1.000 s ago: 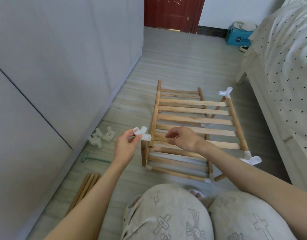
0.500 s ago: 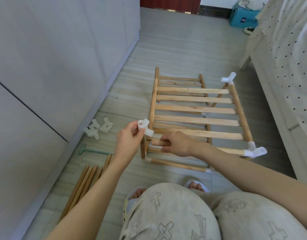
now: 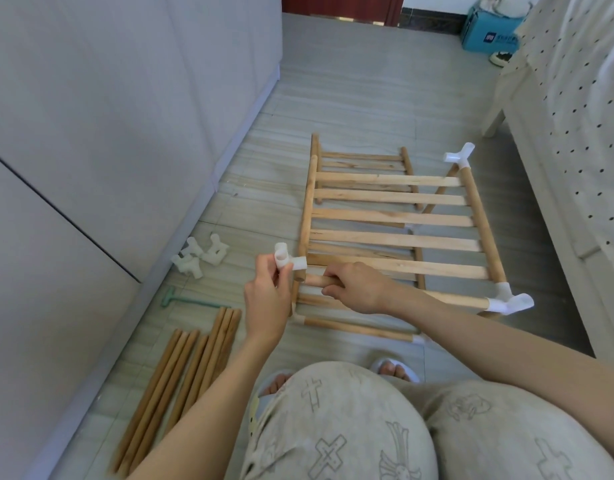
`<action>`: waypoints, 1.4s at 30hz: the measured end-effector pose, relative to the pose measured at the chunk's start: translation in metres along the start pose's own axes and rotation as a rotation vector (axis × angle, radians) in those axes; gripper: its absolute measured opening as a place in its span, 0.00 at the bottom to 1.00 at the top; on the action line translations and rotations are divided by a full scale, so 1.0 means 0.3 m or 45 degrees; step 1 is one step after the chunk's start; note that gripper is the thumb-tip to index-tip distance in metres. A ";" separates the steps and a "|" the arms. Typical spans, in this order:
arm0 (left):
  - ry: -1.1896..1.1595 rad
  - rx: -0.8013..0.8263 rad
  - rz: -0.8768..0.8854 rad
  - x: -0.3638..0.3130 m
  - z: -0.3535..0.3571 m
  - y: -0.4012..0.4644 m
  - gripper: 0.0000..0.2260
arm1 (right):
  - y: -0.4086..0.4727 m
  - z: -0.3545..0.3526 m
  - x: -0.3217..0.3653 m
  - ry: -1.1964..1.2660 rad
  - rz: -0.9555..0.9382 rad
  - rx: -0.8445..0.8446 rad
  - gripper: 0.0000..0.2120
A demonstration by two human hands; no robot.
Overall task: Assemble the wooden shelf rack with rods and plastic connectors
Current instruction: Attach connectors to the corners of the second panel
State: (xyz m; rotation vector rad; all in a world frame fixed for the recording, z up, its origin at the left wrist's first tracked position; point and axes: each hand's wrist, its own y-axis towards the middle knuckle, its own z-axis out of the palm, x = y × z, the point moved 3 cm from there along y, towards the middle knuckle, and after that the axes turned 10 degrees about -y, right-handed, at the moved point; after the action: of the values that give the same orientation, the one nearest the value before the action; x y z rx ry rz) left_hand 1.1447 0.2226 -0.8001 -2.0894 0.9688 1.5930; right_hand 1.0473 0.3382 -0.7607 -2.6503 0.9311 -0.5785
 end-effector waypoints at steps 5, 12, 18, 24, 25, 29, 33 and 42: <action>0.086 0.074 0.074 0.024 -0.013 0.016 0.05 | 0.008 -0.001 -0.003 0.012 -0.009 -0.019 0.07; 0.175 0.231 0.191 0.064 -0.053 0.070 0.03 | 0.000 -0.006 -0.009 0.007 -0.035 -0.104 0.08; 0.076 0.299 -0.006 0.049 -0.018 0.121 0.16 | 0.012 0.006 -0.013 -0.066 -0.074 -0.169 0.11; -0.069 0.152 -0.169 0.065 0.037 0.157 0.16 | 0.020 0.026 -0.027 -0.193 -0.129 -0.296 0.14; -0.099 0.134 -0.159 0.073 0.036 0.149 0.16 | 0.024 0.032 -0.028 -0.192 -0.135 -0.311 0.14; -0.144 0.154 -0.163 0.103 0.021 0.124 0.21 | 0.044 0.068 -0.027 -0.254 -0.131 -0.325 0.16; -0.130 0.153 -0.167 0.097 0.025 0.133 0.20 | 0.058 0.068 -0.034 -0.248 -0.138 -0.384 0.16; -0.076 0.099 -0.143 0.082 0.034 0.109 0.14 | 0.071 0.085 -0.034 -0.256 -0.163 -0.405 0.15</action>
State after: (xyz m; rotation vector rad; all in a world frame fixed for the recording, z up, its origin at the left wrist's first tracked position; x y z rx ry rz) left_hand 1.1183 0.1984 -0.8221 -1.9958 0.8638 1.5282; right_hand 1.0402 0.3318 -0.7940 -2.9976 0.8596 -0.1954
